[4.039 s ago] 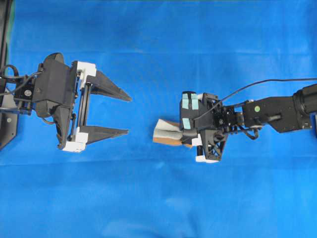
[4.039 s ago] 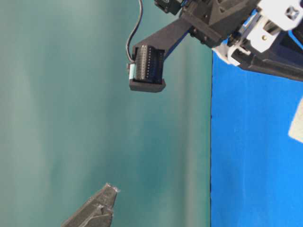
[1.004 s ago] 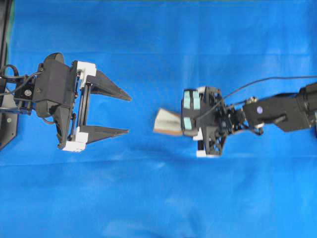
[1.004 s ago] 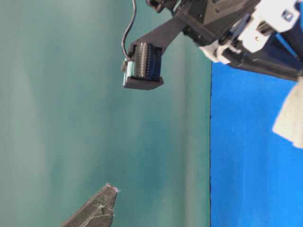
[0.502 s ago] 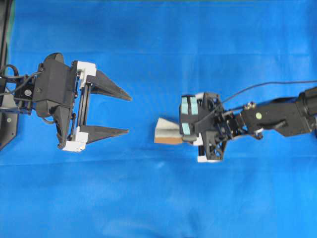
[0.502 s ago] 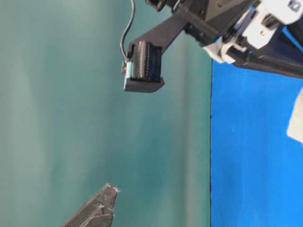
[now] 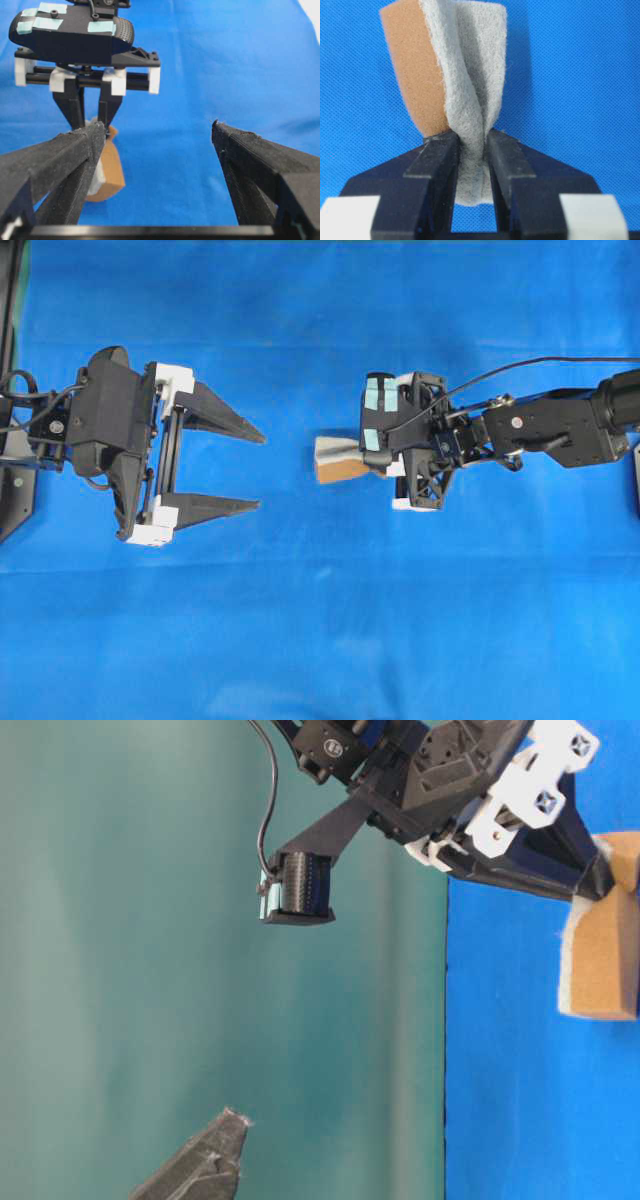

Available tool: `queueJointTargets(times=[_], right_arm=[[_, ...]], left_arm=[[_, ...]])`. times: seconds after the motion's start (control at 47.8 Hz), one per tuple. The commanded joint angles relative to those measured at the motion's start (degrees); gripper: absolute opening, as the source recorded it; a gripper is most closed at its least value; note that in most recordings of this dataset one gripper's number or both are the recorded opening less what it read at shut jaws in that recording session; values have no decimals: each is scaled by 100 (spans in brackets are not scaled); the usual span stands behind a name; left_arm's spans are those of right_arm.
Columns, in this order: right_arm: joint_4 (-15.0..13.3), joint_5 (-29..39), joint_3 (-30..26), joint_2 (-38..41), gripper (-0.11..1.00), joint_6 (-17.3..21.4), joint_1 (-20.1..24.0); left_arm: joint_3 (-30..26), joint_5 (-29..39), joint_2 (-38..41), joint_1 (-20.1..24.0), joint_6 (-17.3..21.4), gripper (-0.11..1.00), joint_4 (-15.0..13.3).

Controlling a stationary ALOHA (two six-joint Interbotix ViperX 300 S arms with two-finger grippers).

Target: Hand over the sponge with the left arm and wipe it with the right arm.

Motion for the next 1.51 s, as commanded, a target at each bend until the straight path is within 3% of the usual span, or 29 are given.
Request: queueJointTargets(times=[0.0,0.753,0.9,0.963,1.486], right_arm=[[-26,-26,-44,-97,29,-9,-167],[158,-237,-53,-149,28,70,35],[158,-141,-62,-185,66,62,53],[158,-114,-53,-220,74,62,62],[149,721,-9,-1951,72,62,387]], left_arm=[[-18,-35,-26,9,0,85,0],[-18,-26,-26,9,0,85,0],[-18,-26,-35,9,0,85,0],[-18,-26,-26,9,0,85,0],[0,-26,-70,18,0,85,9]])
